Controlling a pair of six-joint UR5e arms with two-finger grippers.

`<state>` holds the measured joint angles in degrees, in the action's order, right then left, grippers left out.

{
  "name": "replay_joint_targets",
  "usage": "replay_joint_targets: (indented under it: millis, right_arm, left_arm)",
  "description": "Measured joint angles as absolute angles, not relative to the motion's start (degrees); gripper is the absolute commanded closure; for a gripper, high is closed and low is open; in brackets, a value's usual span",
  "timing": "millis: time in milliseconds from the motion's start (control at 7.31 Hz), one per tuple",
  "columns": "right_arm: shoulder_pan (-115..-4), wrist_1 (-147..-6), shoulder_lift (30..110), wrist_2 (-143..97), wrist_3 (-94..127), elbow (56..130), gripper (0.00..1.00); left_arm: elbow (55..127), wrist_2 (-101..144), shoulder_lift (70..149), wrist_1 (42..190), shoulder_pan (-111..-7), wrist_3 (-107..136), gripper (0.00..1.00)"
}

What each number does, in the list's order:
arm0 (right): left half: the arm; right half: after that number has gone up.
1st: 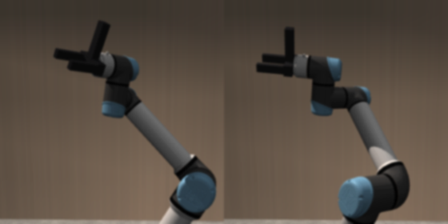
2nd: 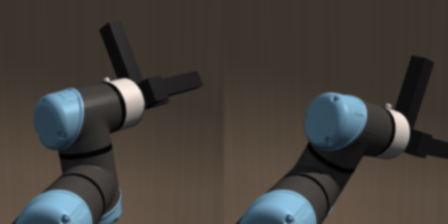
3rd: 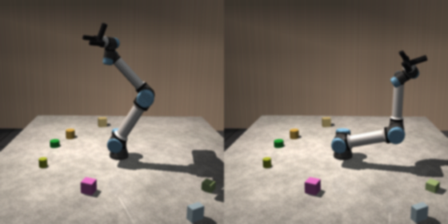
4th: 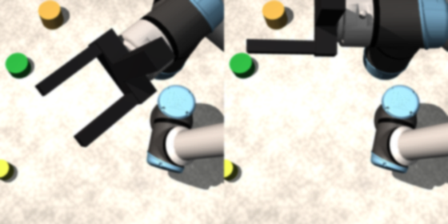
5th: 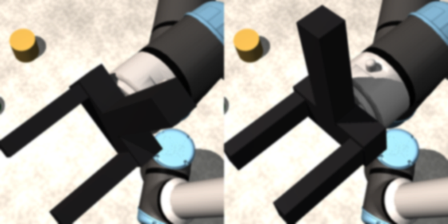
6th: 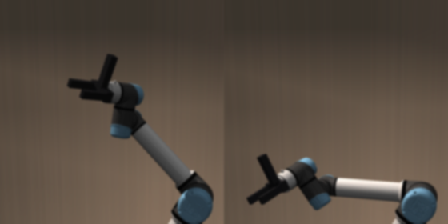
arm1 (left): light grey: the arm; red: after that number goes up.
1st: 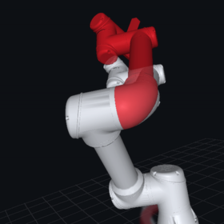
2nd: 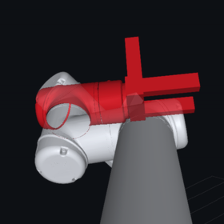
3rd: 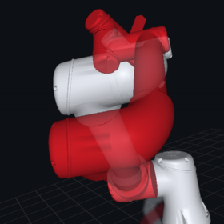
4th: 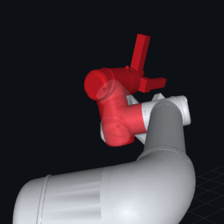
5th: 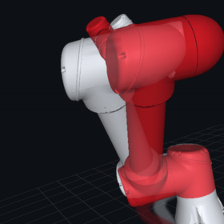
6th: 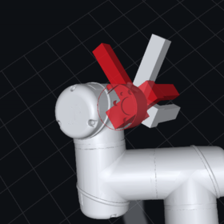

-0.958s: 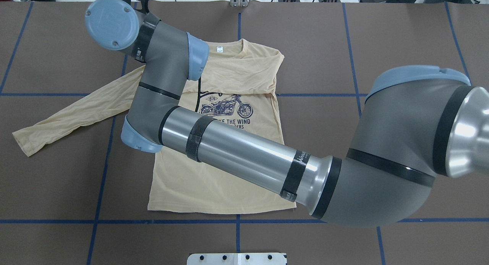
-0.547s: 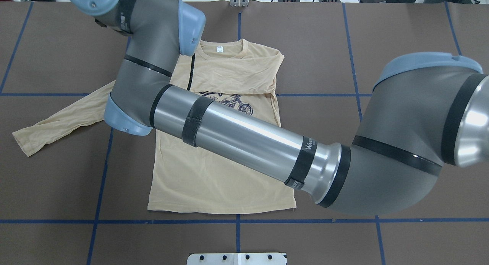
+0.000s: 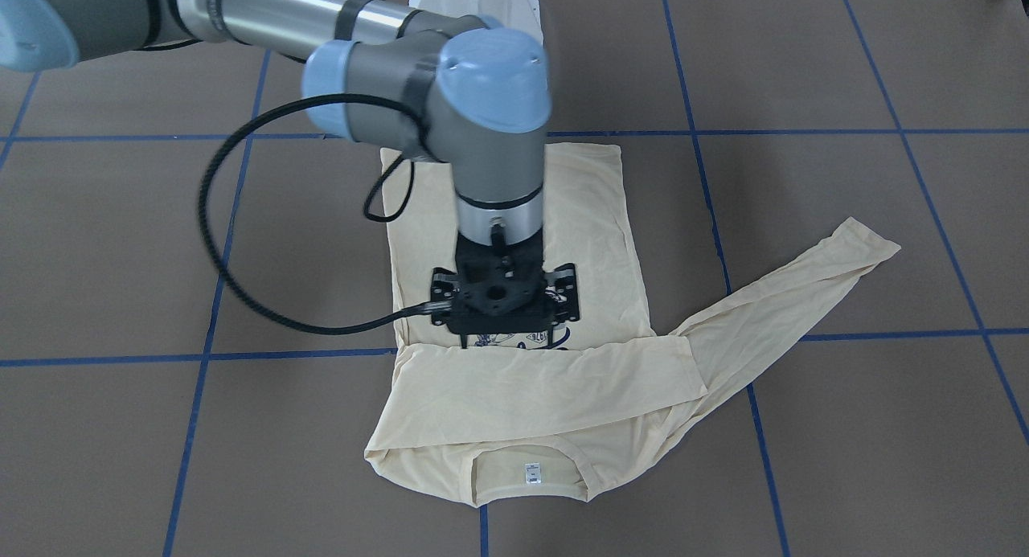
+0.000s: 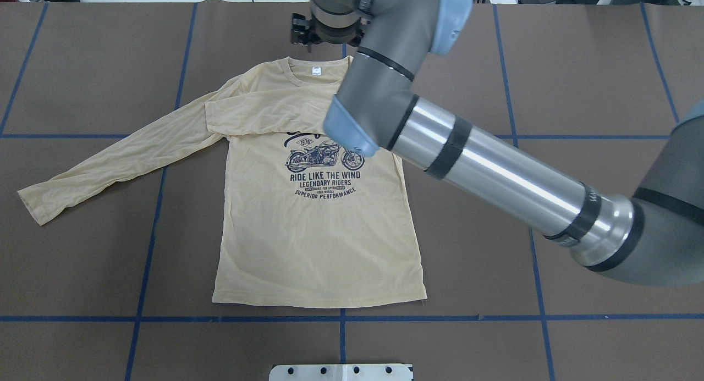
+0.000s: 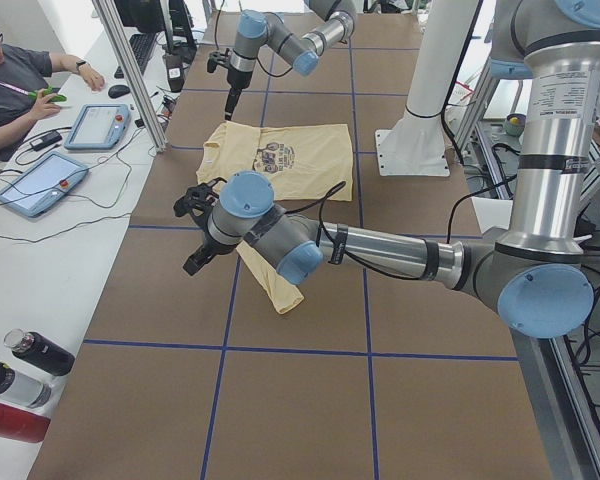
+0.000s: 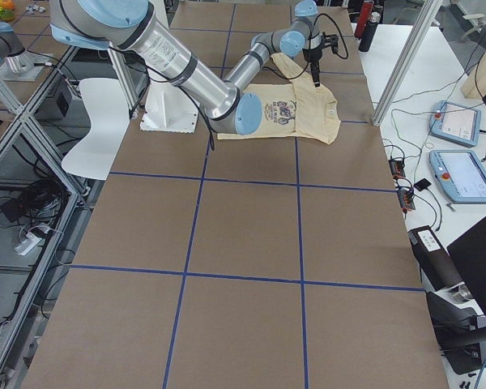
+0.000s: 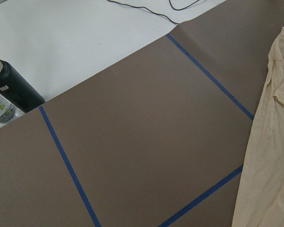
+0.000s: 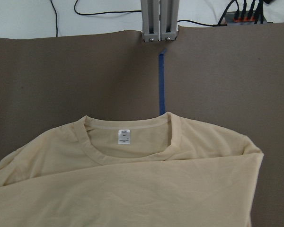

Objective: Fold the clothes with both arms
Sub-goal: 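Release the sleeve and raise the right gripper away from the shirt, then move the left gripper to the cuff of the other sleeve and grasp it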

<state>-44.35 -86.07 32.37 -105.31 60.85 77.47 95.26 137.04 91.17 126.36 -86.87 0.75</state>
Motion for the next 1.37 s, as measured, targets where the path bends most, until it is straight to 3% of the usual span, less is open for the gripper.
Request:
replay_joint_targets:
  millis: [274,547,1095,1368]
  right_arm:
    - [-51.36,-86.32,48.77,-113.15,50.5,92.65,0.0]
    - [-59.13,-86.1,63.52,-119.09,37.0,102.73,0.0]
    - [-76.72,-85.06,84.04,-131.88,8.33,106.69,0.0]
    - [-79.55,-85.0,86.68,-133.79,4.31,106.79,0.0]
  left_arm:
    - [95.21,134.41,86.16,134.5,-82.78,7.91,0.0]
    - [95.19,129.64,80.5,144.11,-77.74,15.62,0.0]
    - [93.54,121.05,77.26,149.86,-69.69,21.07,0.01]
    - [89.16,118.65,77.3,155.0,-66.86,22.01,0.13]
